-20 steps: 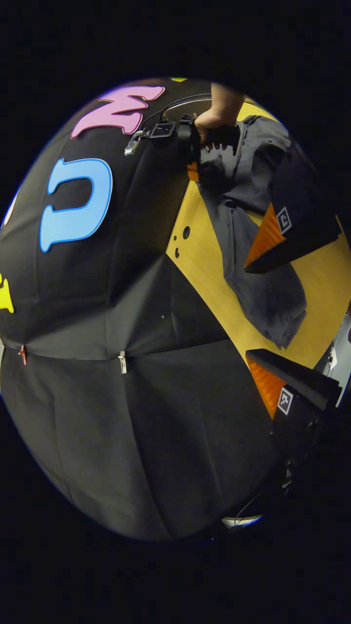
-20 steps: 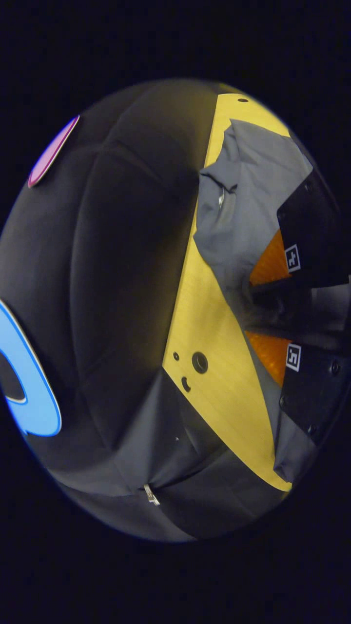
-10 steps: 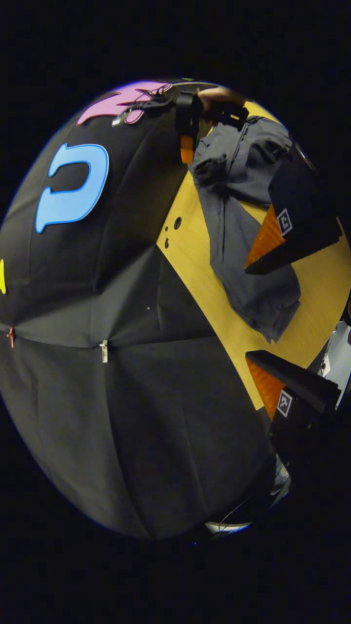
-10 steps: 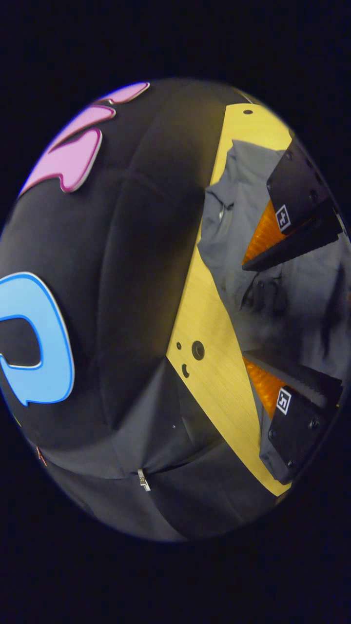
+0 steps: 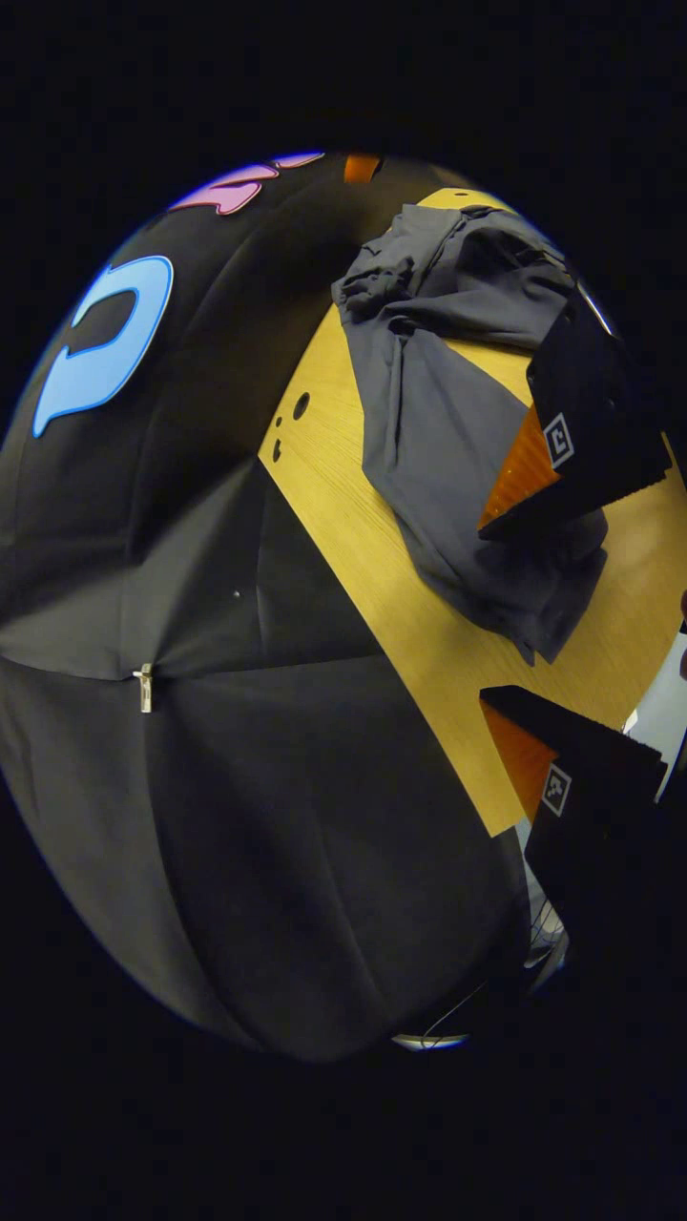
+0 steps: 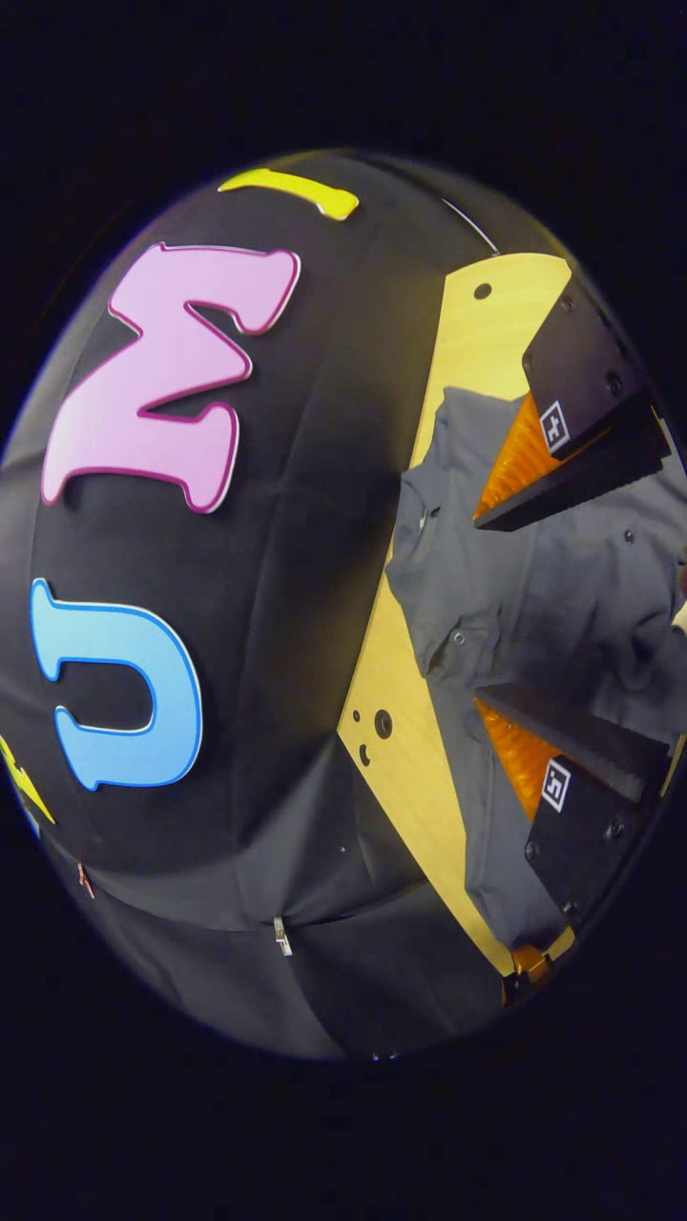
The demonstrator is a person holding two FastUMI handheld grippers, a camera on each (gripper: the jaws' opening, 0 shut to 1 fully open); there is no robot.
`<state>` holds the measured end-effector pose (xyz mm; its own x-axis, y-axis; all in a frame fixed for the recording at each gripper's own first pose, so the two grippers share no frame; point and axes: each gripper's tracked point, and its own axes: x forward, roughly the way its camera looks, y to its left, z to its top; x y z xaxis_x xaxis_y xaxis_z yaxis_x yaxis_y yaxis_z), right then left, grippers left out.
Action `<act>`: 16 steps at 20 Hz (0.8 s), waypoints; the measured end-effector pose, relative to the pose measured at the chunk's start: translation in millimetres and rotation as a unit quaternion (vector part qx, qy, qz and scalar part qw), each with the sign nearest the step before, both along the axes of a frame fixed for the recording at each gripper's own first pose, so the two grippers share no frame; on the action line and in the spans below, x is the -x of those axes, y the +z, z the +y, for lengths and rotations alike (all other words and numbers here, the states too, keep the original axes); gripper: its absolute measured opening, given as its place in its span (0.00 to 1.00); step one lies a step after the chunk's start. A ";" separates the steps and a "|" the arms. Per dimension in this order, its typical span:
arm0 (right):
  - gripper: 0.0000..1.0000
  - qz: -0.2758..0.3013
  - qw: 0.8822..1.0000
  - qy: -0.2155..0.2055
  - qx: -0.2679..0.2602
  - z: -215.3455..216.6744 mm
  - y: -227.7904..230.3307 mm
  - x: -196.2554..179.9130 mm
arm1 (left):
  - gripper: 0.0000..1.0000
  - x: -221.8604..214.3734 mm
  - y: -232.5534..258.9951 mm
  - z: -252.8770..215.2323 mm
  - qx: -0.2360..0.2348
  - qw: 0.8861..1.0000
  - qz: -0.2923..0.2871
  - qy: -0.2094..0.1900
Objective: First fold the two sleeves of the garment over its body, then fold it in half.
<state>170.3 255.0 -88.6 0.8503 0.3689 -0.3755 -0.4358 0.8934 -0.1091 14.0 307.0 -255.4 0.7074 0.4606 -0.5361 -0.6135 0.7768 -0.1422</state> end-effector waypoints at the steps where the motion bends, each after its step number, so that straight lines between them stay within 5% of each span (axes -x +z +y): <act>1: 0.99 -0.002 1.000 -0.007 0.000 -8.0 3.0 5.6 | 0.96 0.9 -5.4 2.0 0.006 1.000 0.005 0.000; 7: 0.98 -0.014 0.999 -0.041 0.000 -52.7 21.9 36.9 | 0.89 -7.5 -27.0 -1.7 0.029 0.999 0.023 -0.027; 9: 0.98 -0.028 0.998 -0.052 0.007 -69.2 29.5 44.4 | 0.95 -6.6 -36.4 -3.5 0.037 0.998 0.037 -0.030; 10: 0.98 -0.033 0.998 -0.058 0.015 -78.6 30.3 47.8 | 0.89 -6.7 -37.6 -3.5 0.035 0.998 0.038 -0.028; 11: 0.98 -0.035 0.997 -0.061 0.021 -87.5 31.8 51.0 | 0.94 -9.0 -38.0 -4.2 0.031 0.998 0.037 -0.032; 15: 0.98 -0.037 0.995 -0.085 0.023 -117.5 36.3 60.5 | 0.86 -16.1 -41.5 -9.6 0.002 0.996 0.061 -0.058; 16: 0.98 -0.036 0.995 -0.091 0.019 -124.2 36.6 62.1 | 0.75 -17.4 -39.8 -11.5 0.003 0.996 0.061 -0.061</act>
